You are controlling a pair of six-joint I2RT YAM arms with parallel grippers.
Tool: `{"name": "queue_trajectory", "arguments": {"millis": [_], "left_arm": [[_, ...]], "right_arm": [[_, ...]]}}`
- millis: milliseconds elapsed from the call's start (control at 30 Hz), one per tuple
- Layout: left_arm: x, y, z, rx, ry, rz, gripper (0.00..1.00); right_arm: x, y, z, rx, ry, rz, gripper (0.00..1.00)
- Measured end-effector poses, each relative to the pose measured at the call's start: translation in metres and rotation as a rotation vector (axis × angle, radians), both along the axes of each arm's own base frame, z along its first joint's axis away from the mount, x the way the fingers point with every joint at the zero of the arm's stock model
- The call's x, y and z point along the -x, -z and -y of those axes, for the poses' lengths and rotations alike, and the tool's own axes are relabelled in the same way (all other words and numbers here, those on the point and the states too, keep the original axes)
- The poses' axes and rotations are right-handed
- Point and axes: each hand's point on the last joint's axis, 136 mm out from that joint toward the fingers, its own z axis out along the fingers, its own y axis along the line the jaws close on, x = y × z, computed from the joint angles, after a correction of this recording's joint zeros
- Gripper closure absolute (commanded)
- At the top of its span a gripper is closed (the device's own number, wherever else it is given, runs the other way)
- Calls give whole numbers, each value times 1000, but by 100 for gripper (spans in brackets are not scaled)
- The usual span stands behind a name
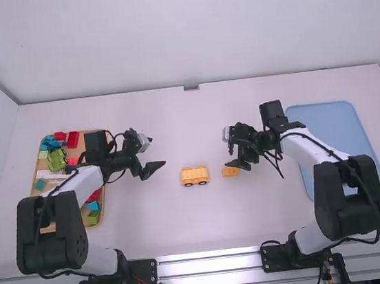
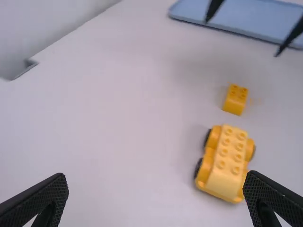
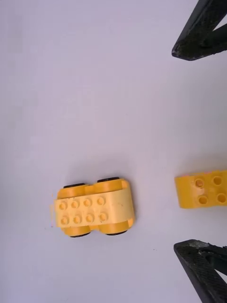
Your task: Assemble lego blocks to make yellow taxi
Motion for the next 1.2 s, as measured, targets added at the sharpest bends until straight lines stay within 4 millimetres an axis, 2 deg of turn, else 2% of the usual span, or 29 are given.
{"name": "queue_trajectory", "arguments": {"millis": [167,200,233,400,567,700,800,1100,1200], "left_arm": [[28,9,35,-26,180,94,1],[28,9,35,-26,180,94,1],[34,12,43,-34,219,114,1],[38,11,58,-53,279,180,1],[33,21,62,-30,297,192,1],[31,37,65,0,316,179,1],[32,44,66,18,327,166,1],[34,43,68,40,339,160,1],[32,41,68,46,331,155,1]], "right_arm": [[15,19,-1,-79,-17,37,1],[15,19,-1,-79,-17,37,1],[19,23,-2,-93,-16,43,1],[25,35,-2,-113,-8,23,1],[29,56,6,-123,7,-57,0],[35,71,13,-141,-12,-105,4],[32,79,20,-149,-12,-104,6],[12,91,18,-196,-44,-114,11],[15,96,15,-221,-83,-139,19]]}}
